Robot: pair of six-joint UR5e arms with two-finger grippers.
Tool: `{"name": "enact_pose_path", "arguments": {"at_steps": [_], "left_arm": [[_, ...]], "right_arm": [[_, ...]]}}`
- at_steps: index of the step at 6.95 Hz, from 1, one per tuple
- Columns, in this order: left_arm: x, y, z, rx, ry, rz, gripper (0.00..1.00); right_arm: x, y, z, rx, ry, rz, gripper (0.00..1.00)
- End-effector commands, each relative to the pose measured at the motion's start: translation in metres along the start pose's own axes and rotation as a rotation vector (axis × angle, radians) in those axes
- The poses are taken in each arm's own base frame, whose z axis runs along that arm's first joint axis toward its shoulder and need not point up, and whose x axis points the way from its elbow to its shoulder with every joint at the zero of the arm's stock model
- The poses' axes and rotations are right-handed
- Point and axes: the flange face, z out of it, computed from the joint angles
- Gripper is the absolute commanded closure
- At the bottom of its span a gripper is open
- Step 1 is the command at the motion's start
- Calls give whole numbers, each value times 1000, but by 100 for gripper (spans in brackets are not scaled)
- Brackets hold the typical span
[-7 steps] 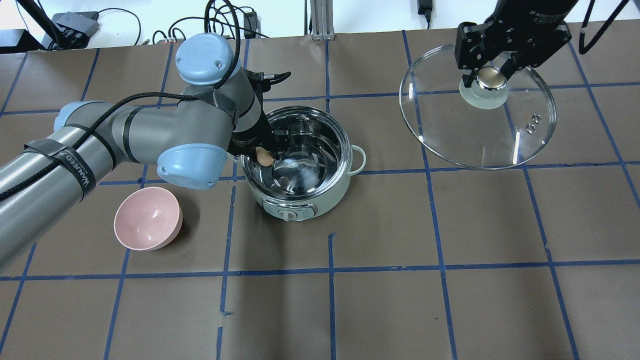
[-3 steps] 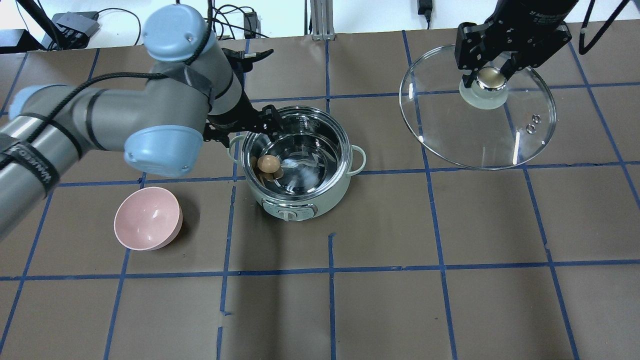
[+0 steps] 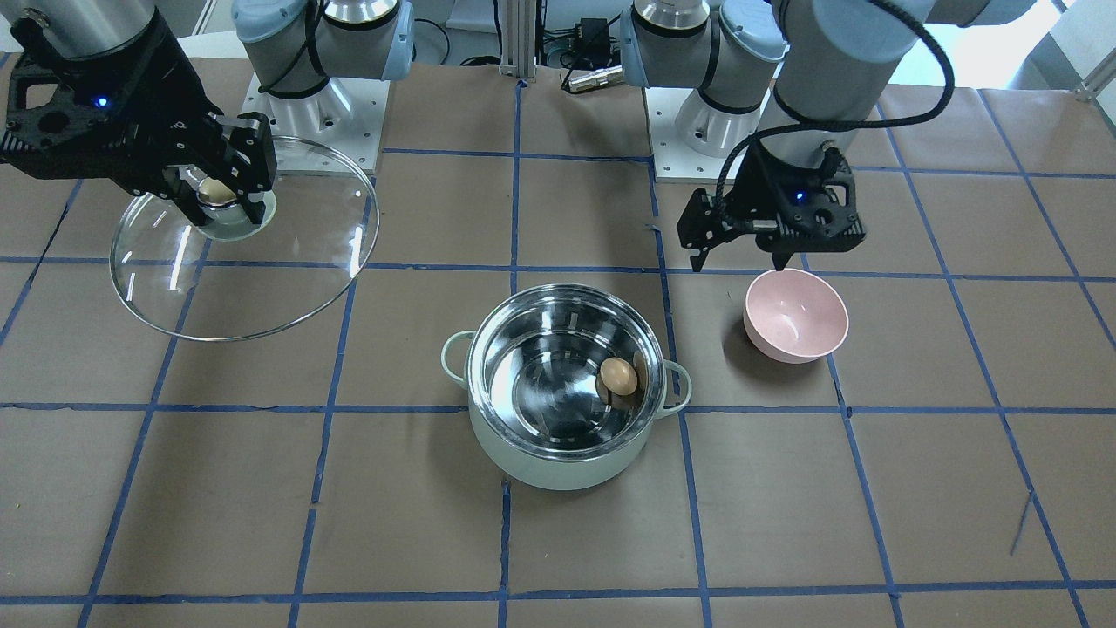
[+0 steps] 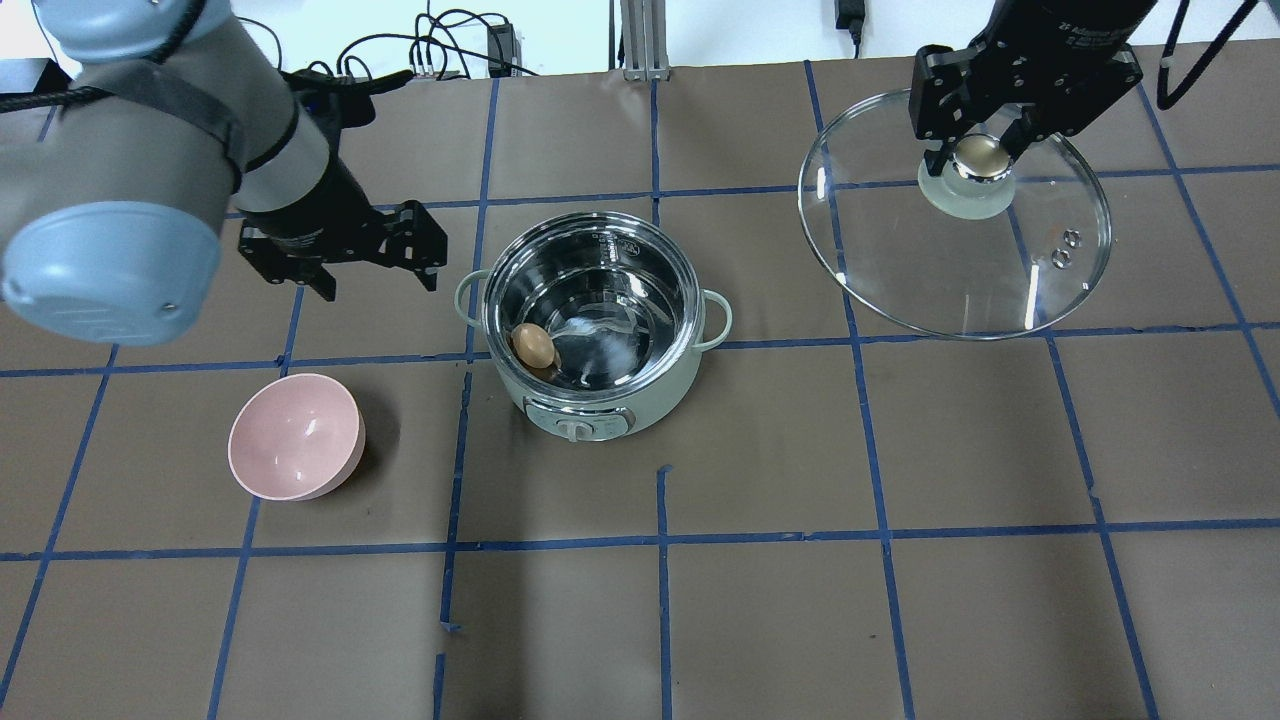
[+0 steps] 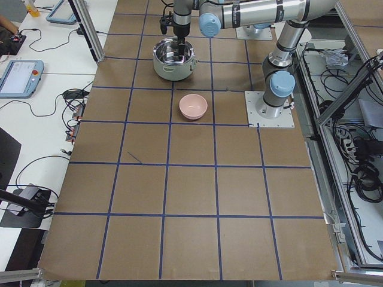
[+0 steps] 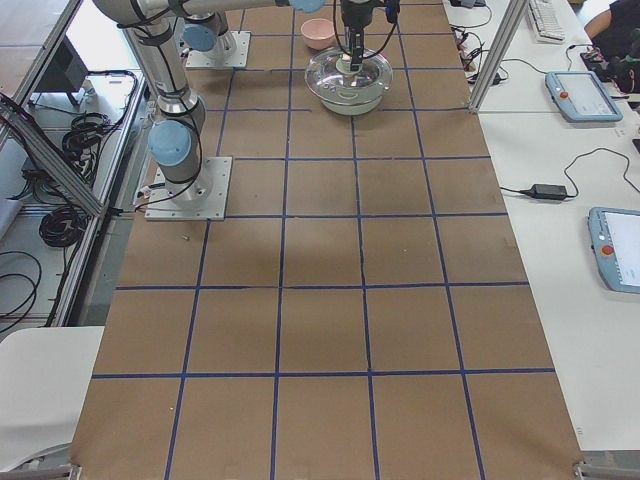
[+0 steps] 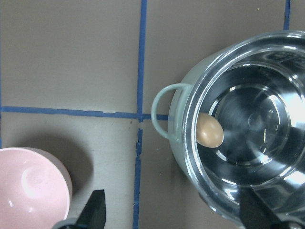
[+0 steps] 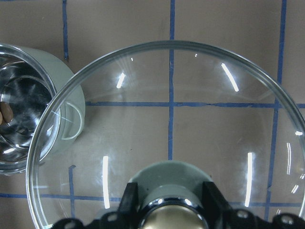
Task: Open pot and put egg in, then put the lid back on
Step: 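Lower the glass lid onto the pot with the right gripper while the left withdraws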
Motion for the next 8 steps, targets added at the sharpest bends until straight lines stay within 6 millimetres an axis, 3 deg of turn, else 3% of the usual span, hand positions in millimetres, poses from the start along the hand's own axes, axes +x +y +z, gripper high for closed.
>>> {"name": "enact_pose_path", "arguments": {"at_steps": [1, 2, 3, 4, 6, 8], "left_arm": [[-27, 14, -68, -60, -25, -18, 0], [-28, 9, -104, -30, -13, -23, 0], [-28, 6, -115, -10, -15, -22, 0], [-28, 8, -109, -25, -20, -22, 0], [-22, 8, -69, -63, -14, -10, 0], [-19, 9, -69, 3, -14, -1, 0]], "right_arm": [[-19, -16, 5, 7, 3, -37, 92], [-55, -39, 24, 8, 8, -92, 92], [-102, -66, 54, 16, 3, -52, 92], [-147, -81, 78, 23, 36, -36, 92], [-202, -82, 112, 1, -29, 45, 92], [-260, -78, 161, 13, -28, 48, 92]]}}
